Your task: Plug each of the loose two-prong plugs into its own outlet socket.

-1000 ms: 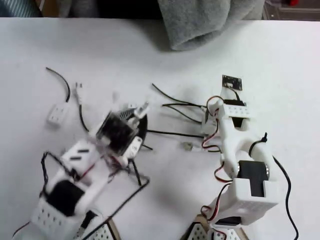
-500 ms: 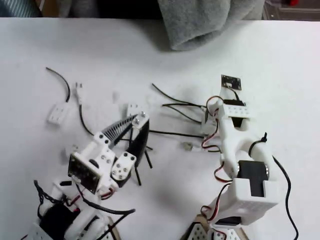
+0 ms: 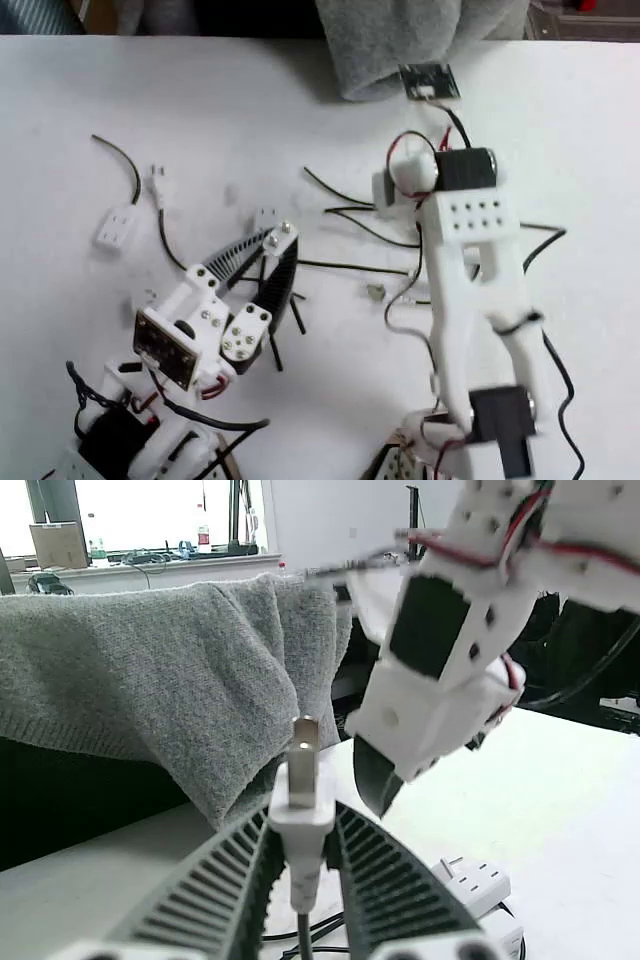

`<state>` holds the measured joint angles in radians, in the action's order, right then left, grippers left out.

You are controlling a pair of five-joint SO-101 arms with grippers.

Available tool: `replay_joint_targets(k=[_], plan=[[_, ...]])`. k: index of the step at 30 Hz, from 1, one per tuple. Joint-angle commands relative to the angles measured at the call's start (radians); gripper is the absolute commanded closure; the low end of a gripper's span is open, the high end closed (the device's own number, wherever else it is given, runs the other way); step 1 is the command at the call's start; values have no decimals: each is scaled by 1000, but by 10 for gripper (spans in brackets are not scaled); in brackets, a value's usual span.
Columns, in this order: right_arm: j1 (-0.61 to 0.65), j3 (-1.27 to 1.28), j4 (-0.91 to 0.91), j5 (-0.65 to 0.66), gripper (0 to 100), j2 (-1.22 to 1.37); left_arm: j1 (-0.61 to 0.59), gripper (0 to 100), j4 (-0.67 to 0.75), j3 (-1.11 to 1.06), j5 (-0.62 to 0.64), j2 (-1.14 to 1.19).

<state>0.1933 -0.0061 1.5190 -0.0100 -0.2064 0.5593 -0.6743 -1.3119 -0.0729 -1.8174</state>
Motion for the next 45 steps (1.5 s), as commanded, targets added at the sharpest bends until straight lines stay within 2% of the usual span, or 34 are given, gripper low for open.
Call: replay_joint_targets(k=[1, 4, 8, 9, 12, 15, 19, 26, 32, 41, 45], plan=[[97, -249, 130, 8, 594, -142, 8, 977, 15, 34, 8, -8], [176, -371, 189, 8, 744, -189, 12, 977, 15, 34, 8, -8], [269, -437, 177, 9, 967, -242, 12, 977, 18, 21, 8, -8], [297, -442, 168, 9, 990, -254, 12, 977, 23, 11, 8, -8], [378, -443, 170, 9, 944, -300, 13, 977, 26, -6, 6, -8], [483, -442, 171, 9, 980, -361, 12, 977, 43, -9, 6, -8], [595, -439, 173, 9, 981, -438, 12, 977, 44, -9, 6, -8], [700, -322, 193, 9, 981, -470, 13, 977, 44, -9, 6, -8], [711, -173, 136, 97, 981, -466, 13, 977, 44, -9, 6, -8], [705, -46, -8, 124, 981, -466, 8, 977, 40, -9, 6, -8], [644, 20, -84, 215, 981, -466, 7, 977, 38, -9, 6, -8]])
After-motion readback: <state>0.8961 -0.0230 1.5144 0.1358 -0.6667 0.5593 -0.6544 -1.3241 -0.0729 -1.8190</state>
